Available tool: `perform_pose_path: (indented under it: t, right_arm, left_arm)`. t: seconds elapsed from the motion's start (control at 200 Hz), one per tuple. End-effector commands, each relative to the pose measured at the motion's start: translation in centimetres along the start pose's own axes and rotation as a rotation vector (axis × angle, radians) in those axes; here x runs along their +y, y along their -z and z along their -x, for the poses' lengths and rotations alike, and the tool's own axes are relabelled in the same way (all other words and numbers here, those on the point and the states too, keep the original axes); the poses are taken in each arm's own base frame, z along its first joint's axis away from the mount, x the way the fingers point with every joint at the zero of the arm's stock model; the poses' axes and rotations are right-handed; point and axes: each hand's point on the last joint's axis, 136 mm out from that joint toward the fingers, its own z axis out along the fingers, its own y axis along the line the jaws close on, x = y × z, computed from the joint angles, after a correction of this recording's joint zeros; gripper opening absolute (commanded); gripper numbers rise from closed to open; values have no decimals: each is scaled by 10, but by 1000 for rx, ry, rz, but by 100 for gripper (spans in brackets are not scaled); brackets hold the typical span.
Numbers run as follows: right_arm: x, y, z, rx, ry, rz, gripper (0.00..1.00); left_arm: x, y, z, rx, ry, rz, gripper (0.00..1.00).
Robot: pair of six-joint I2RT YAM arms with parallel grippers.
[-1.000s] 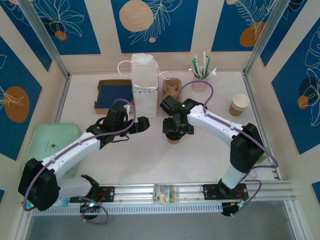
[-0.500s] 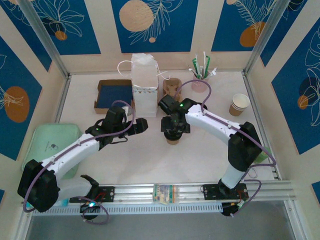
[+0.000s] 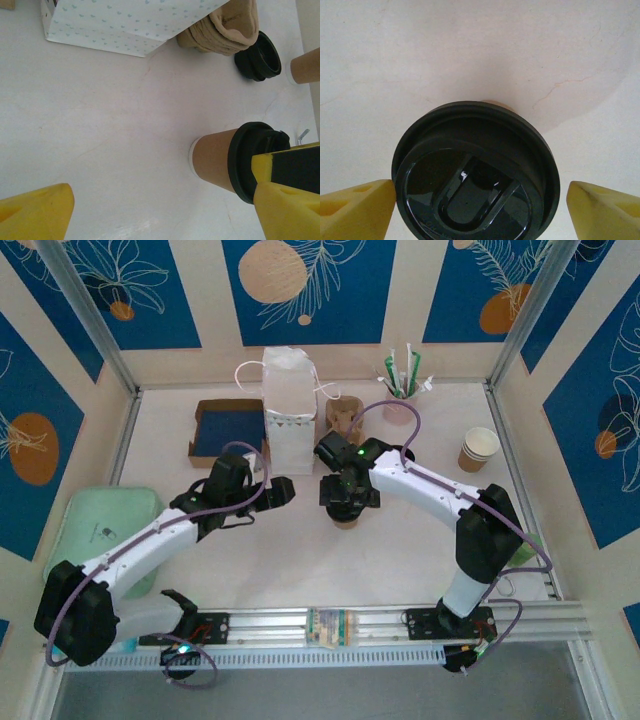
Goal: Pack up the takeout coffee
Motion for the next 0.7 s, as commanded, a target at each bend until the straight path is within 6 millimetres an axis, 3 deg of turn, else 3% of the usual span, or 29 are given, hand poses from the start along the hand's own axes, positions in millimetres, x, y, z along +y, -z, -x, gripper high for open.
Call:
perform_pose_path:
  t: [0.0, 0.445, 0.695]
  right_arm:
    - [-4, 13, -1, -17, -10, -12, 90]
    - [-7, 21, 2, -54, -14, -12, 91]
    - [-3, 10, -2, -24, -8, -6, 90]
  left_arm:
    - [-1, 5, 1, -10, 13, -19, 93]
    - [0, 4, 0, -10, 18, -23, 92]
    - [1, 4, -2, -9, 22, -22, 92]
